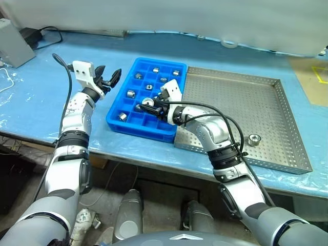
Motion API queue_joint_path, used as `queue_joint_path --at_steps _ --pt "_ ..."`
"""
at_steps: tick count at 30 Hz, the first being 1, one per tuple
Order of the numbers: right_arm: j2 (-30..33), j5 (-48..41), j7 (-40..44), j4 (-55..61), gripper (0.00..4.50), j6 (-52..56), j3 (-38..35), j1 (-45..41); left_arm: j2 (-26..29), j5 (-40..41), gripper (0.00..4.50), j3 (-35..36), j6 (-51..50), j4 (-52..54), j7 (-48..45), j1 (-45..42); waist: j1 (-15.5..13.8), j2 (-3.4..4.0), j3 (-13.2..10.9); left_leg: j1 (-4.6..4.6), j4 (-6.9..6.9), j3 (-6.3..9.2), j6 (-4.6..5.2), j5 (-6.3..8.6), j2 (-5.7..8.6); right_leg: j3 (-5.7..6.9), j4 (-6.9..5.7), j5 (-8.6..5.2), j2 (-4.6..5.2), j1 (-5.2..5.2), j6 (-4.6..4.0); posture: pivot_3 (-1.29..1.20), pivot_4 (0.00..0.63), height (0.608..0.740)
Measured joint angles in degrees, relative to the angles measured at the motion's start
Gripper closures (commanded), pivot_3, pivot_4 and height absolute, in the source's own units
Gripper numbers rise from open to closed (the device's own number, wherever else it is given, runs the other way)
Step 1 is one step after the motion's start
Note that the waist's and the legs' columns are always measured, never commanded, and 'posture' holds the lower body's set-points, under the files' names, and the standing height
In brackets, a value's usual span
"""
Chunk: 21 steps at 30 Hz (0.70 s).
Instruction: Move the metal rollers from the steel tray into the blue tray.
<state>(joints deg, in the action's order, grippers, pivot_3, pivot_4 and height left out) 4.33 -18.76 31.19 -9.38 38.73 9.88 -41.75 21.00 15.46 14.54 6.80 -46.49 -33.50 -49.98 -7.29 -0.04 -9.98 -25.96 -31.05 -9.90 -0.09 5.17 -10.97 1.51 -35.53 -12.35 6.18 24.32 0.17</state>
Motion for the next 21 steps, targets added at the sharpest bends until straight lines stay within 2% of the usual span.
queue_joint_path --at_steps 8,14,21 --pt "0.87 0.61 1.83 2.08 2.71 1.39 2.34 2.45 0.1 -0.27 0.7 -0.28 0.01 -0.32 -0.21 -0.03 -0.01 0.0 0.0 0.01 0.01 0.07 0.0 0.0 0.01 0.0 -0.05 0.0 0.0 0.01 0.0 0.06 0.15 0.74" --pt "1.86 1.6 0.86 3.98 0.73 1.87 2.44 3.09 -0.1 -0.52 0.7 -0.93 0.23 -2.58 -0.98 -1.24 0.05 0.0 0.0 0.01 0.01 0.05 -0.08 -0.05 0.01 -0.02 -0.05 0.0 -0.01 0.02 0.0 -0.01 0.15 0.74" --pt "2.24 1.98 -8.35 9.0 0.73 1.88 -5.97 5.43 -4.2 -1.3 0.7 -2.46 1.86 -10.12 -3.7 -6.46 0.27 -0.02 0.0 -0.01 -0.03 -0.07 -0.08 -0.06 0.06 -0.11 -0.03 0.01 0.04 0.02 0.02 -0.18 0.15 0.74"
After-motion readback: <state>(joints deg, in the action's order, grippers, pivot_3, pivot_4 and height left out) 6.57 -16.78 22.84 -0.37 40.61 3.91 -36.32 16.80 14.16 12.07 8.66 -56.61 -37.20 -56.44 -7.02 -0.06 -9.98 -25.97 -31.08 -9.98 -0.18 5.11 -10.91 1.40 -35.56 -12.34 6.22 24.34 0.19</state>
